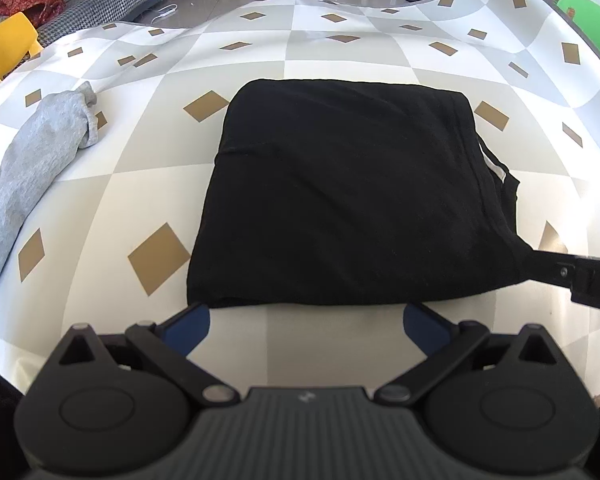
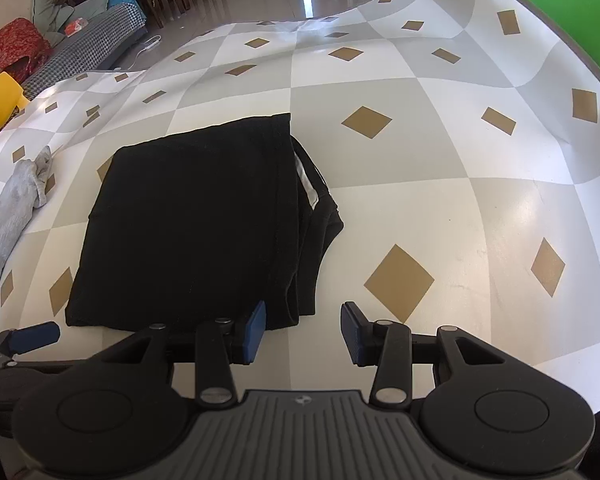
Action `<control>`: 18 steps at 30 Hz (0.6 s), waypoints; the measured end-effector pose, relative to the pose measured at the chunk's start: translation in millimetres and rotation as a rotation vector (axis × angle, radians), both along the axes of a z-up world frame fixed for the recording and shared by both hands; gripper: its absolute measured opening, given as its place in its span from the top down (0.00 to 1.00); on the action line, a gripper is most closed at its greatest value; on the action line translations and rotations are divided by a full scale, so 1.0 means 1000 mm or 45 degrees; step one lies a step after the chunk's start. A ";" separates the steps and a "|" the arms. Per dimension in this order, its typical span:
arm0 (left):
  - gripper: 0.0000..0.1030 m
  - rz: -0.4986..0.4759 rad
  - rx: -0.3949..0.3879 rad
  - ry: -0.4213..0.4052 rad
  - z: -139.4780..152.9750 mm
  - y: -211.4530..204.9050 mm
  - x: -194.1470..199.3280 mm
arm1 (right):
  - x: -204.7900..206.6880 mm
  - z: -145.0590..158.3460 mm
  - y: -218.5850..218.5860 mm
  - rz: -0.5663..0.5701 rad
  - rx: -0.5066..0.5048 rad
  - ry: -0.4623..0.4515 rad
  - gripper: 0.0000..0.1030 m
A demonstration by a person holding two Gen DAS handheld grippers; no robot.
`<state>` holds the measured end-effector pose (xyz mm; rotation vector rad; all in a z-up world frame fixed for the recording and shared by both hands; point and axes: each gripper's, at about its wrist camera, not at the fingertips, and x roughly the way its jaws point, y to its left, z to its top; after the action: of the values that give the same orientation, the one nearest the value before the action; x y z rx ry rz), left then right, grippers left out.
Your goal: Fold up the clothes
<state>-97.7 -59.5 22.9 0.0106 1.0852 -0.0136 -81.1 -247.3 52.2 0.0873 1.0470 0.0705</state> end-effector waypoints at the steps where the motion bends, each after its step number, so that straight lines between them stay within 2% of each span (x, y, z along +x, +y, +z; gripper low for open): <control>1: 0.00 0.003 0.000 0.006 -0.001 0.001 0.002 | 0.003 0.000 0.000 0.013 -0.005 -0.001 0.61; 7: 0.00 0.009 -0.014 0.037 -0.005 0.008 0.016 | 0.021 -0.003 -0.002 0.075 -0.001 -0.007 0.61; 12: 0.00 0.000 -0.020 0.021 -0.001 0.018 0.034 | 0.038 -0.005 -0.004 0.121 0.015 -0.002 0.61; 18: 0.00 -0.012 -0.056 0.024 -0.002 0.032 0.054 | 0.061 -0.011 -0.016 0.113 0.057 0.020 0.61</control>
<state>-43.5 -27.4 20.6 -0.0239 1.1038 -0.0464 -19.6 -263.1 41.4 0.0820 1.0647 0.1742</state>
